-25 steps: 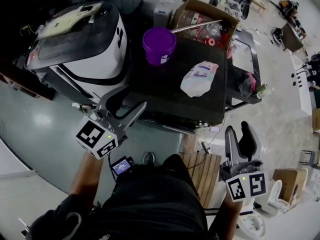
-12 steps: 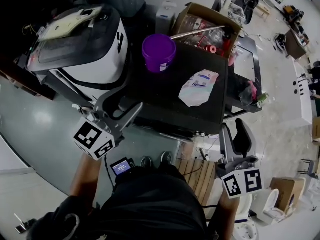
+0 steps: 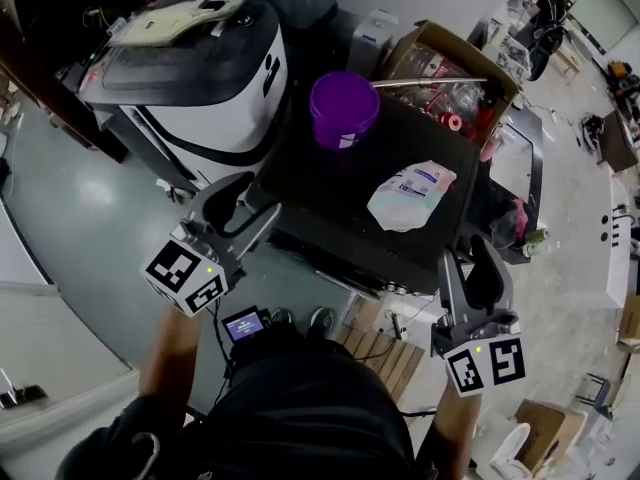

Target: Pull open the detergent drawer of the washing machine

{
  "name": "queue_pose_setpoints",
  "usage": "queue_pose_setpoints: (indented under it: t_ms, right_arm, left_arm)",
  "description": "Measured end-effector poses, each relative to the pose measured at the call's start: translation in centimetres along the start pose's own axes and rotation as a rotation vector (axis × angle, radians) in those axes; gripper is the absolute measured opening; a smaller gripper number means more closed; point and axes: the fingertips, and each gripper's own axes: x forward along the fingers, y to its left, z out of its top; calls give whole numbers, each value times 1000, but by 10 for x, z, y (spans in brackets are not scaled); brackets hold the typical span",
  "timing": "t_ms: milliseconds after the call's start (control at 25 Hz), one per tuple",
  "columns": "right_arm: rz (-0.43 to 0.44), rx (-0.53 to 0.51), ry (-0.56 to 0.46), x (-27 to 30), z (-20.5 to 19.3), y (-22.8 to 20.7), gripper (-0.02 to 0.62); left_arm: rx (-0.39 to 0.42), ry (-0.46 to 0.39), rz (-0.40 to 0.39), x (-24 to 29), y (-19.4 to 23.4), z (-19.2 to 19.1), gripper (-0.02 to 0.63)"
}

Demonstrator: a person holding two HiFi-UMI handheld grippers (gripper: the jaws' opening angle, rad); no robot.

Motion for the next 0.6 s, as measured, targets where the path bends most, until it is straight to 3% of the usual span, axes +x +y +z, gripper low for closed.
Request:
queue_pose_setpoints:
  t_ms: [400, 600]
  right_arm:
    - [138, -5, 37, 33, -26, 5, 182]
    - [173, -29, 67, 43, -32, 10, 181]
  left_arm:
    - [-197, 52, 103, -24, 21, -82, 256]
    - [-361, 83, 121, -28, 38, -142, 265]
